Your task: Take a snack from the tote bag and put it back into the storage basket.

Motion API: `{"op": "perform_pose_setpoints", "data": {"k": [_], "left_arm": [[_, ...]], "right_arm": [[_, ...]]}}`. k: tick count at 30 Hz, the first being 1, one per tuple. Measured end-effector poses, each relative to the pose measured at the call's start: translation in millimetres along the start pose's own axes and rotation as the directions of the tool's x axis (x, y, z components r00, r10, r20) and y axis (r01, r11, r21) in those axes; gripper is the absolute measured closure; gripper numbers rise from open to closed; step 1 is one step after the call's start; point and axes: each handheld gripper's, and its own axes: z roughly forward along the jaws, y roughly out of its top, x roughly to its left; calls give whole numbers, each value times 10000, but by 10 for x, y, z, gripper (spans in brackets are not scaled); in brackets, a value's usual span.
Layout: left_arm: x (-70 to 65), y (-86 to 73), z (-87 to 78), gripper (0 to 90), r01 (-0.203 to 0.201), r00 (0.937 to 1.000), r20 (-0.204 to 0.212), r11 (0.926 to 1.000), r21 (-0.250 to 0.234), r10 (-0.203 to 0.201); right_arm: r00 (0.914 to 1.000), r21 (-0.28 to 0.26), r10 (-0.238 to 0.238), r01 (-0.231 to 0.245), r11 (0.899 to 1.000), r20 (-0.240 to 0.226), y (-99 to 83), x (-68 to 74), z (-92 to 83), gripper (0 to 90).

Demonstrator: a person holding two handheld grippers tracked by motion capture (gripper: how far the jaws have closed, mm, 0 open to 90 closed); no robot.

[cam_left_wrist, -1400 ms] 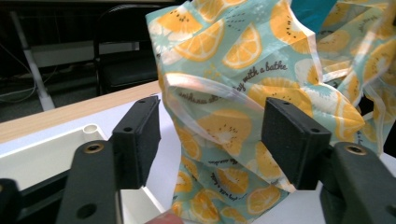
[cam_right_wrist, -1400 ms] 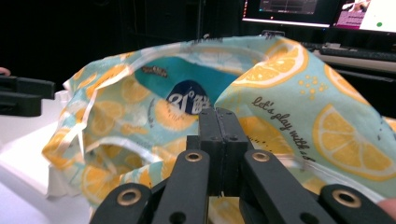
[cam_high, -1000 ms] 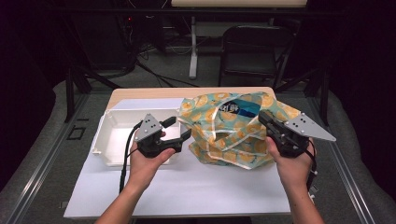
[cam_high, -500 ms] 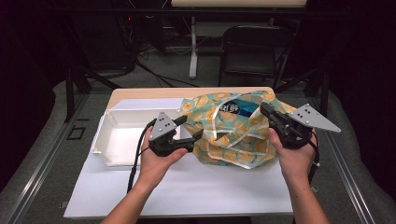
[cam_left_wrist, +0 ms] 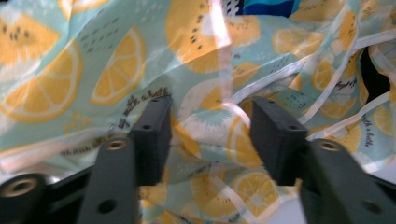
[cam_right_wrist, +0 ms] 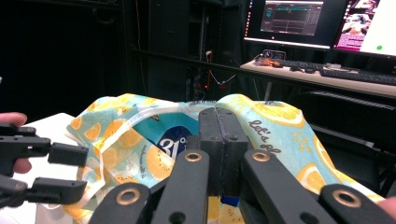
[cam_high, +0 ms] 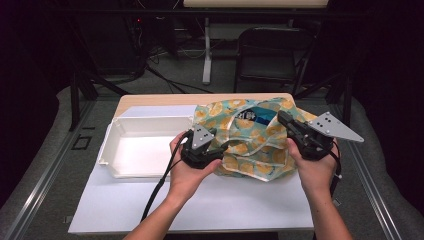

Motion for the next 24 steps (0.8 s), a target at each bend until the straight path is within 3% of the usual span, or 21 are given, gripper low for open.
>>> {"op": "perform_pose_setpoints", "data": {"k": [3, 5, 7, 8, 15, 19, 20, 21, 22, 24], "left_arm": [[36, 10, -22, 743, -99, 9999, 82, 9999, 20, 99], [111, 38, -81, 881, 90, 9979, 637, 9999, -132, -82], [128, 54, -110, 900, 209, 9975, 674, 9996, -207, -195], [177, 97, -161, 900, 472, 9948, 921, 9985, -279, -445], [348, 247, -272, 900, 787, 9867, 1479, 9946, -675, -681], [314, 229, -304, 895, 895, 9862, 1475, 9916, -935, -751], [206, 188, -255, 742, 800, 9890, 1309, 9937, -787, -693], [206, 188, -255, 600, 800, 9890, 1309, 9937, -787, -693], [122, 161, -196, 600, 744, 9917, 1090, 9957, -551, -681], [21, 119, -119, 319, 744, 9949, 711, 9964, -414, -713]], "right_arm": [[10000, 38, 23, -23, 10000, -13, -16, -9, -6, 900], [10000, 30, -26, 26, 10000, -26, -29, -17, -3, 900], [10000, 94, -74, 74, 9999, -36, -32, -20, -4, 900], [9999, 81, -98, 98, 9999, -31, -32, -23, -5, 900], [10000, 33, -28, 27, 10000, 89, -19, -61, 13, 900], [9999, 81, -14, 13, 10000, 114, -33, -74, 17, 900], [9999, 58, 6, -6, 10000, 104, -41, -72, 24, 900], [9999, 58, 6, -6, 10000, 104, -41, -72, 24, 900], [10000, 65, 3, -4, 10000, 79, -47, -70, 30, 900], [10000, 90, 23, -23, 10000, 15, -58, -40, 56, 900]]}}
